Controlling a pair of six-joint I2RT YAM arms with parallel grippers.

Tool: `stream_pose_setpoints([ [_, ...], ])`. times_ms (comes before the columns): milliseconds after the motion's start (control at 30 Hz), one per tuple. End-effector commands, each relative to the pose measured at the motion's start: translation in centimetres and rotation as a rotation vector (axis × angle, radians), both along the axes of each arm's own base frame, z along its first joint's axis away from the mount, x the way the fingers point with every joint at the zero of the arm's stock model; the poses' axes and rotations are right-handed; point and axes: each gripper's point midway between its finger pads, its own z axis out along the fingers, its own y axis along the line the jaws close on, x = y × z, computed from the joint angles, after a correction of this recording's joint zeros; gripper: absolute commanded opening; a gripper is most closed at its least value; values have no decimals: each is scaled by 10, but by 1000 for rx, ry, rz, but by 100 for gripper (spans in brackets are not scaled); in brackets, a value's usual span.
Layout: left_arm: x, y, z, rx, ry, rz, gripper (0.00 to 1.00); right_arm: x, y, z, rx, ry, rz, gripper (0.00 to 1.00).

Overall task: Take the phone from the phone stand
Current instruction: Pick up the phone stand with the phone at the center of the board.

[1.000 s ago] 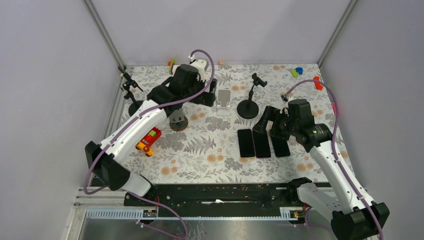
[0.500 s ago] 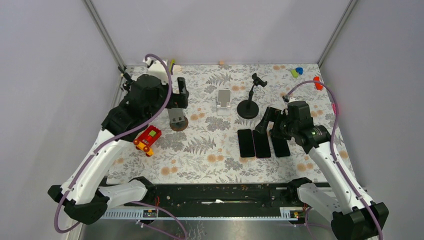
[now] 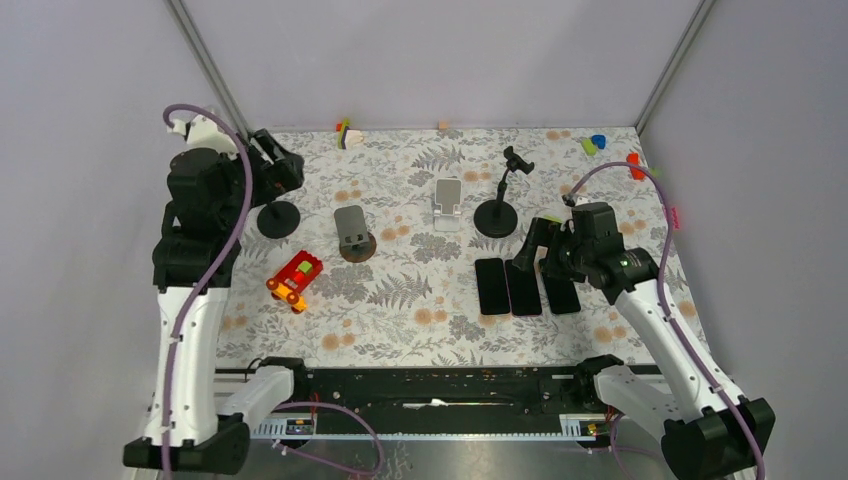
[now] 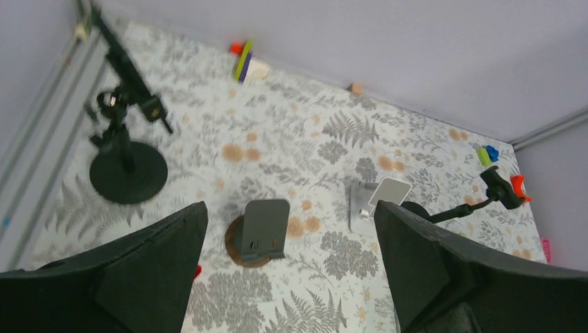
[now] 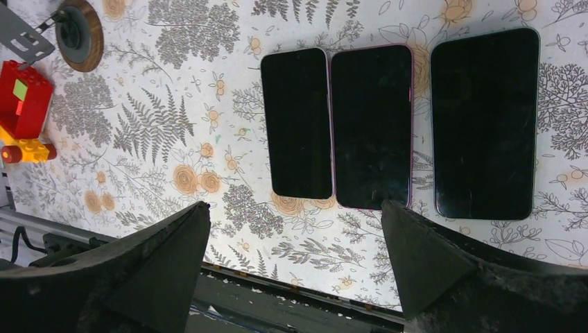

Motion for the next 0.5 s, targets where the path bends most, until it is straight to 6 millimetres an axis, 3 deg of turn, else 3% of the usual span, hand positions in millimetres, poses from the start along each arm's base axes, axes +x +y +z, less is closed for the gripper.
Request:
stream_pose_setpoints([
  [0,7,3,-29,-208,60,-60,99,-3,3,13,21,-48,32,100],
  [167,12,63,-74,-263,163,201,99,-8,10,11,53,-31,64,100],
  [267,13,93,-88,-329,183,316,99,-11,16,16,91,-23,73,99],
  [300,20,106,-78,-344,124,343,99,-13,18,18,111,-20,76,99],
  [367,17,117,-99,-408,195,389,98,-15,25,24,153,-27,90,100],
  [467,30,124,-99,-409,151,350,93,-17,30,31,191,-50,111,99],
])
